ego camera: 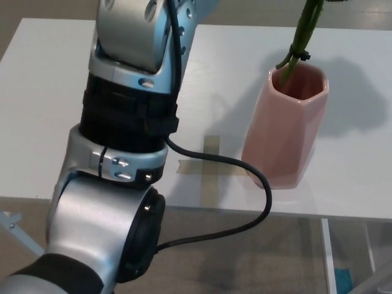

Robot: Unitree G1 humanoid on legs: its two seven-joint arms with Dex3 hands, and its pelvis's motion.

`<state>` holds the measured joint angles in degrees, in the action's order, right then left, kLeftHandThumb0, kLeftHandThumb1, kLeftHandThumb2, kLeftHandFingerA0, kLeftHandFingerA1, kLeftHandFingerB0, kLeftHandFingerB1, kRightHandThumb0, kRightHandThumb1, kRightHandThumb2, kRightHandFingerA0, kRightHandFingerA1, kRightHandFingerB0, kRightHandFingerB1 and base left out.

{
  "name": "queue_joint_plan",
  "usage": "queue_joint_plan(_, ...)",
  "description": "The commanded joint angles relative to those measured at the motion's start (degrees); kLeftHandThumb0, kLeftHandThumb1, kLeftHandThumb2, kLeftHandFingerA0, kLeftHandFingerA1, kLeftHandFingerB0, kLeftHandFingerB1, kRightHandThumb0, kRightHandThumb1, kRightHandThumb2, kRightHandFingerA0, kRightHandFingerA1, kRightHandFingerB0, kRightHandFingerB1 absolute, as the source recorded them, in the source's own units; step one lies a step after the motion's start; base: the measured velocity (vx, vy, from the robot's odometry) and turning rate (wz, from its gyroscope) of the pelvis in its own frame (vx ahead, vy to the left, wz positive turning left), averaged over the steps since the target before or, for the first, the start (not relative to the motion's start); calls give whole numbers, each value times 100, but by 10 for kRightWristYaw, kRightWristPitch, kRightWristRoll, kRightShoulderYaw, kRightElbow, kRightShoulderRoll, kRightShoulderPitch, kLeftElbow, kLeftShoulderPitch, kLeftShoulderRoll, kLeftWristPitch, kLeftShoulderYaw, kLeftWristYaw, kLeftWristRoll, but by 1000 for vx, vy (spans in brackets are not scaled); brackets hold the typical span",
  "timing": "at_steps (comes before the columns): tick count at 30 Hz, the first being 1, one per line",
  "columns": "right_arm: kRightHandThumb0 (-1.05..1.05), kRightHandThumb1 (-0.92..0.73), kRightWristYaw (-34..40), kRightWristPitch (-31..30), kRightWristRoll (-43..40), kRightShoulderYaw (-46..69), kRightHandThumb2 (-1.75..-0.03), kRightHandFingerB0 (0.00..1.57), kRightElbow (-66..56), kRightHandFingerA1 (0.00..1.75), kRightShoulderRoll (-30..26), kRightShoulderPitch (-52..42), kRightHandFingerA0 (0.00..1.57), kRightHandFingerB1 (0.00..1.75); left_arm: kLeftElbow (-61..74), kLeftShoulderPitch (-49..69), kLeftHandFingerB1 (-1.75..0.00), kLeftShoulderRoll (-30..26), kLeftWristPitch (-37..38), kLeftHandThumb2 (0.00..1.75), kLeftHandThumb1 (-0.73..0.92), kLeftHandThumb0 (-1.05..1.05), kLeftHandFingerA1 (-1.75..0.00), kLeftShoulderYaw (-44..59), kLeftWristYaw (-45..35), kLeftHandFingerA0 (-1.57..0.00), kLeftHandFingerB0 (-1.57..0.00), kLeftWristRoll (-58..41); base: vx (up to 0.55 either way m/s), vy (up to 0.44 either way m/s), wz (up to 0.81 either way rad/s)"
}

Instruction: Use the left hand to pick up the rose and then lift and insert it into the pink vase.

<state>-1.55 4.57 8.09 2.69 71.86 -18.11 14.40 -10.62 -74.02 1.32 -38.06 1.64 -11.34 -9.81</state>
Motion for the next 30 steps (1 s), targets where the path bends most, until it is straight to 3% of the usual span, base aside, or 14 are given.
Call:
queue_joint_plan(1,-36,-66,-6,-4,-1,-3,-60,53,3,41,-4,-2,59,38,4,-9,-87,9,6,69,84,-17,-144,-4,9,-92,-86,-4,0,0,0)
queue_joint_plan(30,-35,-66,-12,-3,-6,2,-60,54,-2,41,-3,4,60,39,16,48,-94,33,20,67,84,-16,-141,-33,18,-90,-83,6,0,0,0)
